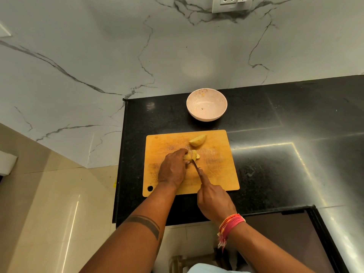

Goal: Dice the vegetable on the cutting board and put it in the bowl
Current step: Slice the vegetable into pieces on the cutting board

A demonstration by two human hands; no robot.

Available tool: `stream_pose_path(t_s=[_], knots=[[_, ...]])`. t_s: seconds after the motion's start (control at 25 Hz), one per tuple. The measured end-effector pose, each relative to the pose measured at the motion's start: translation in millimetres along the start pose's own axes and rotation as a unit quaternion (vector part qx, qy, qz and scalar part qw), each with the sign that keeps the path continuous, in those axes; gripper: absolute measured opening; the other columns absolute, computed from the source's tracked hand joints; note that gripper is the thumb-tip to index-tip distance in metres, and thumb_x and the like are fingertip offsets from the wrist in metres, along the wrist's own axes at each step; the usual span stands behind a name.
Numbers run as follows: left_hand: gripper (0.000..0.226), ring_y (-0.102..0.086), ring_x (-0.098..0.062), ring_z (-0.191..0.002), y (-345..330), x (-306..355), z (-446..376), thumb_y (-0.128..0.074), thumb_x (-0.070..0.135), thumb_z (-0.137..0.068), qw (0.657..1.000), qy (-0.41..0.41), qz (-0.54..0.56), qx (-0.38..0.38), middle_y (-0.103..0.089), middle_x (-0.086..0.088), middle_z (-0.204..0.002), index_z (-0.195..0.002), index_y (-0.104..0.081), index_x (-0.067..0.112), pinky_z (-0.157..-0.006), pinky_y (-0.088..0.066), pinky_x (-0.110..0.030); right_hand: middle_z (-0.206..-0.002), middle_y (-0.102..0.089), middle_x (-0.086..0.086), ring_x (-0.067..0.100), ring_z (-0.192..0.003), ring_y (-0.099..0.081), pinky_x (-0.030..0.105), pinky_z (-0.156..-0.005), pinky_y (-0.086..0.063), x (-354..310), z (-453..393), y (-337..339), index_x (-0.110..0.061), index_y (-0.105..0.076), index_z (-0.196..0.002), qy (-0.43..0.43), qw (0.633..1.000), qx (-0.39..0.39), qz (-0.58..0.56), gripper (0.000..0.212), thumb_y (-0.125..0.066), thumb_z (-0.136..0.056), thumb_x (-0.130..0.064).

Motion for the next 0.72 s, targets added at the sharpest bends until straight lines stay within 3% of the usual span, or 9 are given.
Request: stream_pose_path(t_s=[0.16,0.36,0.6,0.72], knots=[[0.033,-0.053,-0.018,-0.120,-1,-2,0,-0.059,0.031,-0.101,1.000,-0.001,0.002,0.004,-0.064,0.002,-0.124,-0.134,-0.056,0.033,-0.090,-0.047,-0.034,-0.068,-0.060,0.001,0.019,-0.057,-0.057,0.036,-0.051,-0.042,-1,-2,11,-0.035,-0.018,-0.159,-0.003,0.999,0.018,-0.044,0.061,-0.036,-0.102,-0.025],[0.041,-0.044,-0.019,-0.134,-4,2,2,-0.055,0.027,-0.103,0.999,-0.027,-0.033,0.004,-0.053,0.004,-0.146,-0.143,-0.051,0.025,-0.107,-0.042,-0.035,-0.076,-0.064,0.007,0.024,-0.063,-0.060,0.039,-0.056,-0.047,-5,-8,17,-0.034,-0.019,-0.159,-0.004,0.998,0.029,-0.051,0.060,-0.035,-0.102,-0.024],[0.040,-0.046,-0.017,-0.131,-2,0,1,-0.057,0.026,-0.102,0.999,-0.022,-0.027,0.006,-0.056,0.005,-0.142,-0.142,-0.052,0.027,-0.105,-0.045,-0.035,-0.080,-0.064,0.007,0.026,-0.067,-0.061,0.043,-0.063,-0.053,-9,-11,4,-0.035,-0.016,-0.159,-0.019,0.999,0.006,-0.042,0.061,-0.033,-0.101,-0.026],[0.039,-0.047,-0.017,-0.130,-2,0,1,-0.057,0.028,-0.102,1.000,-0.018,-0.017,0.007,-0.057,0.005,-0.140,-0.140,-0.053,0.027,-0.104,-0.044,-0.035,-0.074,-0.060,0.004,0.026,-0.063,-0.058,0.040,-0.058,-0.048,-4,-3,0,-0.036,-0.013,-0.160,-0.019,0.999,-0.001,-0.031,0.063,-0.034,-0.101,-0.026]])
Point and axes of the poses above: each hand's wrist, its own z-axis away from the middle knuckle, its own y-axis out of the back of the hand, x = y × z, the point moved 7 cm from there along -z, towards the middle knuckle
